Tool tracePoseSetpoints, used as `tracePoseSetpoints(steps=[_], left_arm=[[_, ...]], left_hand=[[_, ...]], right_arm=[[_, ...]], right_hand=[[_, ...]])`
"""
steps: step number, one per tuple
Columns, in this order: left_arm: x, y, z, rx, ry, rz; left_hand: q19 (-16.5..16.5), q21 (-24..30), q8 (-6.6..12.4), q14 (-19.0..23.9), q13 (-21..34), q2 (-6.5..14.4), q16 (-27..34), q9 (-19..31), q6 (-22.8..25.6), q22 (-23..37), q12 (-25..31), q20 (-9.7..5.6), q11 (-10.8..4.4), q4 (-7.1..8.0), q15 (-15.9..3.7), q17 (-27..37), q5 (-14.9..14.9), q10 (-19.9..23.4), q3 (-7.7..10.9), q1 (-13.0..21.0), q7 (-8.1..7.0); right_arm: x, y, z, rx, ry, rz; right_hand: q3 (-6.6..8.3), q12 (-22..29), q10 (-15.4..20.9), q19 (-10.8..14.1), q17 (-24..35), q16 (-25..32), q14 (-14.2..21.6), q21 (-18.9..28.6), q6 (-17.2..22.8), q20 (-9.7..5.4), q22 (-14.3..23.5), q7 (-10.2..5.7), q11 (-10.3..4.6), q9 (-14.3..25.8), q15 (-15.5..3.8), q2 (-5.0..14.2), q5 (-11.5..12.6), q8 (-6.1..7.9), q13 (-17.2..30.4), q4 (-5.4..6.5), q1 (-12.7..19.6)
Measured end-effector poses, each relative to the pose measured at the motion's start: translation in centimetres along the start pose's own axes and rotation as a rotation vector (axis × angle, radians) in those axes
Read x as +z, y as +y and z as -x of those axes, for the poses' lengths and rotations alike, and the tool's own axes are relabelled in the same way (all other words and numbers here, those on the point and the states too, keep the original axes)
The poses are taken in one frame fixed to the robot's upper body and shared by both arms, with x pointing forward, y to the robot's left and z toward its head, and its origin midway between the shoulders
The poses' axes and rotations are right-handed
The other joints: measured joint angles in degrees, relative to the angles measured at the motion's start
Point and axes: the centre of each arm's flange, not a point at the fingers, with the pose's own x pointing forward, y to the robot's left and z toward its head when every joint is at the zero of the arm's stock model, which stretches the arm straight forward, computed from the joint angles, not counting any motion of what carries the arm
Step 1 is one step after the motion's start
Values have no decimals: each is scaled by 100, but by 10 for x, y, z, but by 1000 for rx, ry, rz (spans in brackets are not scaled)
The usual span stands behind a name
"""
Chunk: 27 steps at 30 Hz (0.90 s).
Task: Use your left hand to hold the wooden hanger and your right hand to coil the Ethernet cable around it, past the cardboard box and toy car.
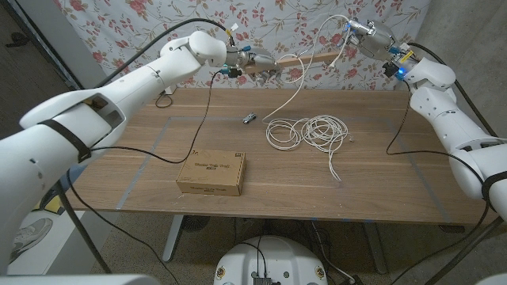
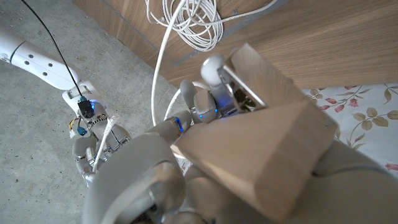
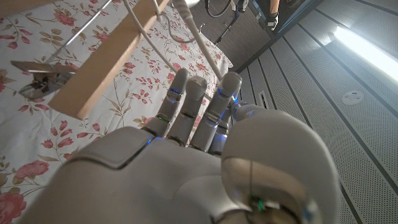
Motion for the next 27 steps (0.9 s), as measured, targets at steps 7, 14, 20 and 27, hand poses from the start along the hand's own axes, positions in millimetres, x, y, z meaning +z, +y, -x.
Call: tracePoseSetpoints(steps=[7, 14, 20, 27], left_arm=[[-2, -2, 0, -24, 7, -5], [-4, -3, 0, -49, 10, -10], [-4, -4, -2, -77, 8, -19], [-2, -4, -2, -109, -2, -25]], left_hand=[[0, 0, 17, 0, 0, 0, 0, 0, 1, 0, 0, 0, 1, 0, 0, -26, 0, 1, 0, 0, 1], [0, 0, 23, 0, 0, 0, 0, -5, 2, 0, 0, 0, 9, 0, 1, 1, 0, 9, 0, 0, 1], [0, 0, 22, 0, 0, 0, 0, -13, 7, 1, 0, 0, 10, 0, 1, 16, 0, 9, 0, 0, 5], [0, 0, 22, 0, 0, 0, 0, -16, 8, 1, 0, 0, 11, 0, 1, 14, 0, 10, 0, 0, 4]], right_arm=[[11, -12, -21, 18, 50, 21], [25, -26, -39, 40, 129, 55], [31, -38, -52, 46, 218, 80], [32, -55, -67, 23, 359, 123]], right_hand=[[41, 0, 0, 0, 0, 0, 0, 1, 0, 0, 0, 0, 0, -10, 0, -37, 2, -1, 1, -39, -41], [41, 0, -1, 0, -3, 0, 0, 2, 0, 0, 0, 0, 0, -12, 0, -29, 2, -8, 1, -40, -47], [41, 0, -39, 0, -31, 0, -63, -22, -1, 0, -15, 1, 1, -14, 0, -27, 2, -11, -43, -40, -45], [40, 0, -39, -66, -14, 0, -63, -42, -1, 3, 2, 1, 1, -40, 0, -27, 0, -12, -35, -40, -44]])
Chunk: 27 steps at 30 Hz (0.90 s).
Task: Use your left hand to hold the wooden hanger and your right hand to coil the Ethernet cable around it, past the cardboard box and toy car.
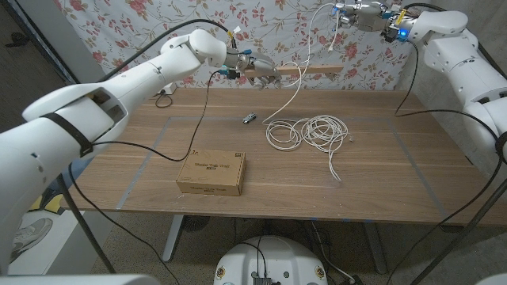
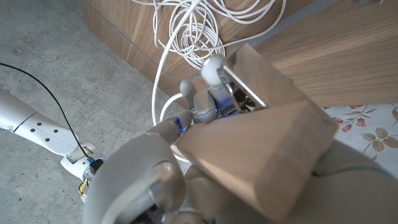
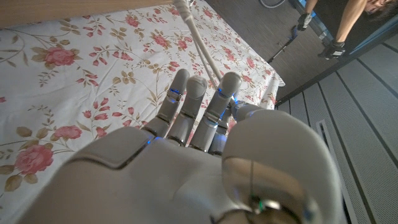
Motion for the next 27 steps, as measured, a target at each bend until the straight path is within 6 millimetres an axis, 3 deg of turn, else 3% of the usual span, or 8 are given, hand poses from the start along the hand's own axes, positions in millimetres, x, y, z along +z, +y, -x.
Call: tracePoseSetpoints(steps=[7, 13, 27], left_arm=[[1, -2, 2, -34, -21, 8], [2, -3, 4, -59, -53, 27], [-1, -4, 11, -94, -162, 130]], left_hand=[[0, 0, -1, 0, 0, 0, 0, 0, -9, 8, 0, 0, 1, 0, 0, -5, 0, 0, 0, 0, 8], [0, 0, 19, 0, 0, 0, 0, 2, -14, -2, 0, 0, -3, 0, 0, 2, 0, -6, 0, 0, 14], [0, 0, 18, -1, 0, 0, 28, 9, -14, 14, 0, 0, -4, 0, 1, 74, 0, -25, 0, 0, 14]], right_arm=[[2, -14, -18, -32, 116, 29], [-13, -19, -27, -83, 230, 32], [-82, -13, -21, -258, 488, -11]], right_hand=[[0, -28, -31, -71, -13, -38, -52, -21, -1, -10, 0, 1, 30, 0, 11, 0, -1, -18, -61, 0, 1], [0, -28, -32, -99, -15, -39, -93, -21, -1, 17, -1, 1, 30, -27, 13, 0, -2, -31, -18, -1, 1], [0, -28, -33, -119, -15, -83, -112, -21, -2, -4, -2, 2, 30, -26, 31, 1, 26, -8, -130, -1, 2]])
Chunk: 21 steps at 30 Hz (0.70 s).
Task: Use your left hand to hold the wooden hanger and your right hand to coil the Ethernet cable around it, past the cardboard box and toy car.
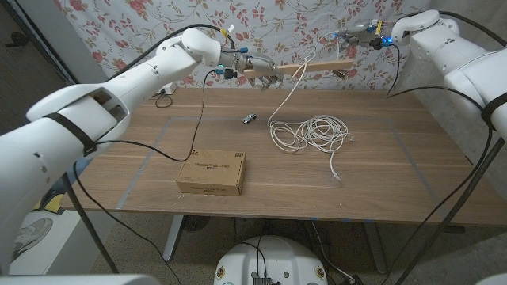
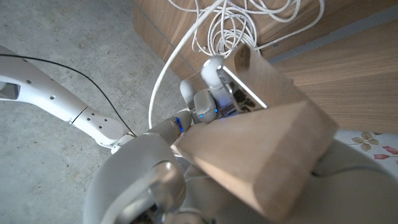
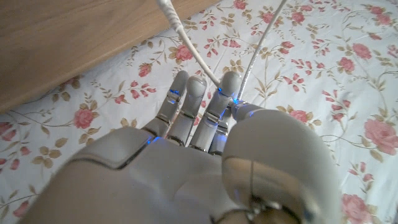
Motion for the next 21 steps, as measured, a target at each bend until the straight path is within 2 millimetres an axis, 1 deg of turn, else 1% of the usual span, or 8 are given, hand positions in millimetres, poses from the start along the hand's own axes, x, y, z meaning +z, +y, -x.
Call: tracePoseSetpoints(steps=[5, 6, 9, 10, 12, 16, 21], left_arm=[[-1, 1, 4, 2, -41, 35], [-1, 1, 4, 1, -48, 39], [-2, 3, 6, 9, -63, 56], [-2, 3, 6, 9, -64, 57], [-3, 3, 7, 15, -73, 68], [-4, 4, 9, 23, -81, 78], [-6, 6, 11, 42, -81, 89]], left_hand=[[0, 0, 0, 0, 0, 0, 0, 7, 0, 0, 0, 0, 1, 0, 0, 0, 0, 1, 0, 0, 0], [0, 0, 0, 0, 0, 0, 0, 7, 0, 0, 0, 0, 2, 0, 0, 0, 0, 1, 0, 0, 0], [0, 0, -1, 0, 0, 0, 0, -8, 0, 0, 0, 0, 2, 0, 0, 11, 0, 2, 0, 0, 0], [0, 0, -1, 0, 0, 0, 0, -9, 0, 0, 0, 0, 2, 0, 0, 10, 0, 2, 0, 0, 0], [0, 0, -1, 0, 0, 0, 0, -2, 0, 0, 0, 0, 3, 0, 0, 11, 0, 2, 0, 0, 0], [0, 0, -2, 0, 1, 0, 0, -3, 1, -1, 0, 0, 3, 0, 0, 11, 0, 2, 0, 0, -1], [0, 0, -3, 0, 4, 0, 0, -9, 1, -1, 0, 0, 4, 0, 0, 24, 0, 3, 0, 0, -1]], right_arm=[[-36, 7, -5, -97, 86, -43], [-40, 10, -6, -91, 93, -41], [-60, 13, -7, -159, 135, -72], [-63, 15, -7, -159, 140, -72], [-78, 19, -7, -197, 169, -92], [-104, 30, -6, -222, 208, -121], [-135, 40, 0, -232, 243, -166]], right_hand=[[0, 0, -1, 0, 0, 0, 0, 0, -13, 0, 0, 13, 0, 6, 0, 8, 0, -1, -34, 0, 9], [0, 0, -21, 0, 0, 0, 0, 0, -21, 0, 0, 21, -2, 12, 0, 8, 0, -1, -38, 0, 9], [0, 0, -30, 0, 0, 0, 0, 0, -21, 0, 0, 21, -9, 9, 0, 14, 0, -2, -35, 0, 16], [0, 0, -30, 0, 0, 0, 0, 0, -22, 0, 0, 21, -9, 4, 0, 14, 0, -3, -27, 0, 16], [0, 0, -30, 0, 0, 0, 0, 0, -22, 0, 0, 21, -9, 0, 0, 14, -1, 0, -32, 0, 16], [0, 0, -29, 0, 0, 0, 0, 0, -22, 0, -1, 21, -9, 0, 0, 14, -4, 14, -37, 0, 16], [0, 0, -29, 1, 1, 0, 1, 23, -32, 0, -1, 31, -8, 0, 0, 6, -5, 14, -37, 0, 24]])
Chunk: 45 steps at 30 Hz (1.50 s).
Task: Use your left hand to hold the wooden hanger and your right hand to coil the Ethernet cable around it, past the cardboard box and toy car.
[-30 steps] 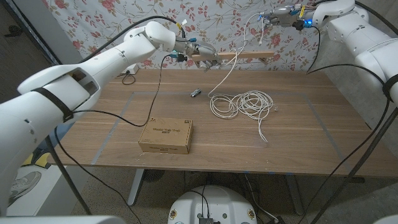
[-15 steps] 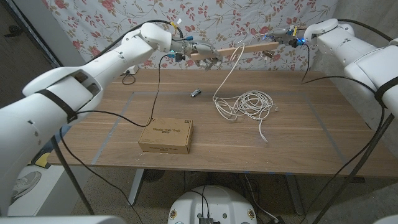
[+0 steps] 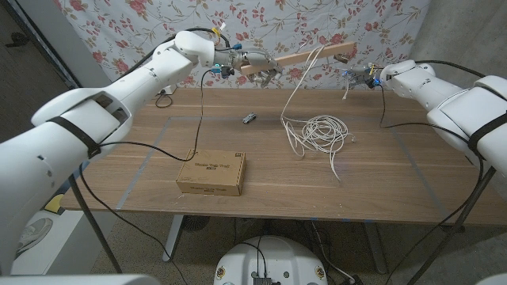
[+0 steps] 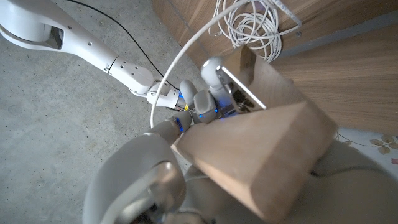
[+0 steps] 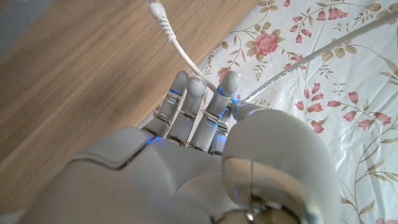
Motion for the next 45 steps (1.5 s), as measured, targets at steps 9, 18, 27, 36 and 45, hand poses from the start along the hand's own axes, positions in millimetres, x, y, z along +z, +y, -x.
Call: tracePoseSetpoints(steps=[9, 18, 27, 36, 45], left_arm=[[-2, 5, 3, 55, 0, 17], [-4, 9, 1, 136, 9, 25], [-3, 8, 0, 219, 27, 2], [4, 2, -5, 230, 19, -20], [2, 6, -13, 303, 61, -59]], left_hand=[[0, 0, -4, 0, 0, 0, 0, 0, 1, 1, 0, 0, 1, 0, 0, -2, 0, 0, 0, 0, -1], [0, 0, 26, 0, 0, 0, 0, 1, 1, 0, 0, 0, 2, 0, 0, -1, 0, 1, 0, 0, -4], [0, 0, 27, 0, -1, 0, 0, -17, 1, 0, 0, 0, 11, 0, 0, -36, 0, 10, 0, 0, -20], [0, 0, 26, 0, -1, 0, -28, -21, 1, 0, 0, 0, 11, 0, 0, -85, 0, 10, 0, 0, -22], [0, 0, 26, 0, -1, 0, -28, -26, -1, -14, 0, 0, 12, 0, 0, -93, 0, 11, 0, 0, -25]], right_arm=[[-54, 15, 8, 117, 1, -96], [-88, 26, 19, 219, -53, -180], [-107, 31, 40, 326, -204, -246], [-93, 35, 59, 437, -390, -218], [-97, 32, 91, 484, -610, -253]], right_hand=[[0, 0, 0, 0, 0, 0, 0, 0, 0, 0, 0, 0, 1, 0, 0, -6, -4, -1, 0, 0, 7], [0, 0, 1, 0, 0, 0, 0, 0, -1, 0, 0, 1, 1, 0, 0, 18, -17, -4, 16, 0, 29], [0, 0, 0, -25, 1, 0, 0, 6, -11, 25, -1, 10, 2, 0, 0, 25, 3, 1, 14, 0, 36], [0, 29, -8, -46, 1, 0, 0, 6, -11, 4, 0, 10, 10, 11, 0, 25, 2, 30, 57, 0, 35], [0, 90, -9, -65, 1, 0, 0, 5, -11, 24, -1, 10, 9, 0, 0, 24, 0, 29, 109, -1, 34]])
